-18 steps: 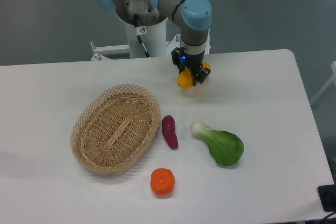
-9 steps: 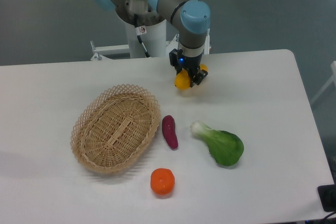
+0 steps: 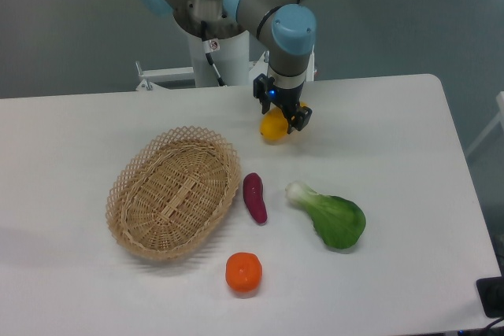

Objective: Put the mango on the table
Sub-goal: 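Lower the mango onto the table surface, then open the gripper to release the mango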

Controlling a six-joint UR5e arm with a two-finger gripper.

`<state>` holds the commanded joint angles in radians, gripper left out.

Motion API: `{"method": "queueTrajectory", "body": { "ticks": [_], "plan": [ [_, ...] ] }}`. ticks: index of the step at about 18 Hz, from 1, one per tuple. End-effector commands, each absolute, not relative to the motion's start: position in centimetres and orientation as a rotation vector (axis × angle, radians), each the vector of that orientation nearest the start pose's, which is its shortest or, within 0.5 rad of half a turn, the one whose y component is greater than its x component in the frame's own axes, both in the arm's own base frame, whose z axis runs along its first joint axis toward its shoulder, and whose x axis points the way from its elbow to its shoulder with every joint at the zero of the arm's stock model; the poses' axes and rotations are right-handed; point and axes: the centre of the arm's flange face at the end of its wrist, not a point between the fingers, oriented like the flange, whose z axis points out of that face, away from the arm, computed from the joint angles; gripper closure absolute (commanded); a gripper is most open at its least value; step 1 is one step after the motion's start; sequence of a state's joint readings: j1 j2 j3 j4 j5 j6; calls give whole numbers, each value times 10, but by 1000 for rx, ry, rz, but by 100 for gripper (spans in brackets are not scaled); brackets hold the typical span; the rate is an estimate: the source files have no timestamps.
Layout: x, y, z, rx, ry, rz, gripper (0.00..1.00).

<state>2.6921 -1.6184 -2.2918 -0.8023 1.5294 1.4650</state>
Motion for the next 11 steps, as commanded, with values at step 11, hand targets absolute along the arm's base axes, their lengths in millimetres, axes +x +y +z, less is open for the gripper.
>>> {"method": "queueTrajectory", "body": {
  "ticks": [11],
  "plan": [
    [-379,318,293,-3004,467,203,0]
  ]
}}
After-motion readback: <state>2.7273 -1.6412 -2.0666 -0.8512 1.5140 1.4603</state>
